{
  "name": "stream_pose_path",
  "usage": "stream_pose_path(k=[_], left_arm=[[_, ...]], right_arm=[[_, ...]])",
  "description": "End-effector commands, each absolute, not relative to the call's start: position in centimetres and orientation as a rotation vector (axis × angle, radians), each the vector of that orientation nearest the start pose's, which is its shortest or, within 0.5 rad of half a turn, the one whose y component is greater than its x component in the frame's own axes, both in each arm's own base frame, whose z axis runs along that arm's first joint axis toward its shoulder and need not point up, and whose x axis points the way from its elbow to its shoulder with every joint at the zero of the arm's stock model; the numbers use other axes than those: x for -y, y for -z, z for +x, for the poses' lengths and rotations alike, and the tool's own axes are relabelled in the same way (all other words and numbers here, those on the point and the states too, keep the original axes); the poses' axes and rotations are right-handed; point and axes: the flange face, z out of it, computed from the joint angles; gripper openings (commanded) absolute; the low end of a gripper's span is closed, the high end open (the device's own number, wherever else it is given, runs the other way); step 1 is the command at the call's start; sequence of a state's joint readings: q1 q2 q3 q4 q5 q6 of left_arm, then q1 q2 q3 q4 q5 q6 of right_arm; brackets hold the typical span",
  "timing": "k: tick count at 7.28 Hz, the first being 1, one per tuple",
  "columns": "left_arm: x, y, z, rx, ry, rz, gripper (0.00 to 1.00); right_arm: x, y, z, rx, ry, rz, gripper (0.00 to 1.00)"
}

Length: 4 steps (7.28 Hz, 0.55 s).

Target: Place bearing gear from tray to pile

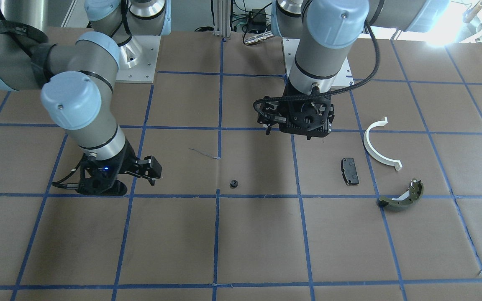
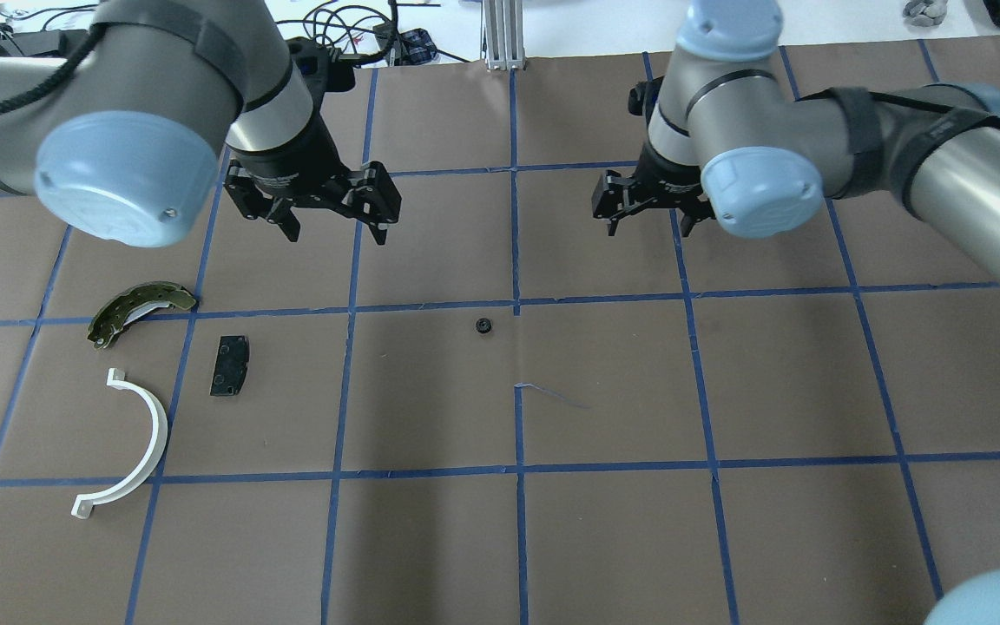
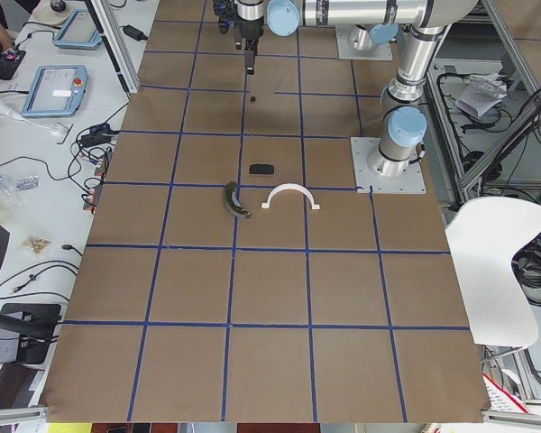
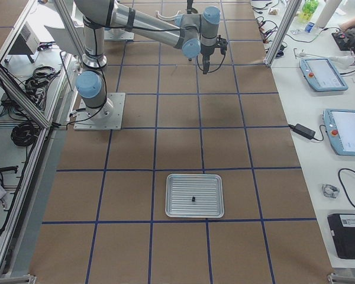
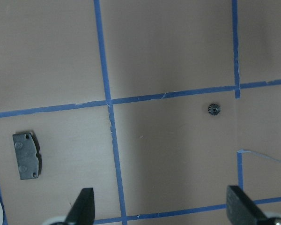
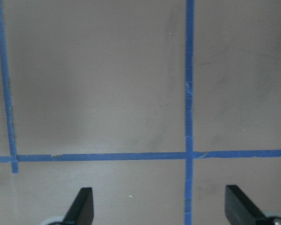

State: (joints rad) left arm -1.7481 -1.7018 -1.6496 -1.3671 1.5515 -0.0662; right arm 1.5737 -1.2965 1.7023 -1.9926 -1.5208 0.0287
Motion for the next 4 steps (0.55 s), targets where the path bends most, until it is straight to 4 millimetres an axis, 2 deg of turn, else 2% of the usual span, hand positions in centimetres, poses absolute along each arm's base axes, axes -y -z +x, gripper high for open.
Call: stream_pose_path(k=[1, 2, 4], left_arm=[[51.5, -34.1, -26.6, -3.159, 0.008, 0.153, 1.00], [51.5, -30.9, -28.7, -3.158, -0.012, 0.121, 1.00], [52.9, -25.9, -30.8, -3.162, -0.010, 0.037, 1.00]], right_arm=[[57.4, -31.3, 3.0, -3.141, -0.024, 0.065, 1.00], [56.9, -31.8, -1.2, -3.143, -0.018, 0.079, 1.00], [56.0, -32.2, -8.7, -3.211, -0.045, -0.002, 1.00]])
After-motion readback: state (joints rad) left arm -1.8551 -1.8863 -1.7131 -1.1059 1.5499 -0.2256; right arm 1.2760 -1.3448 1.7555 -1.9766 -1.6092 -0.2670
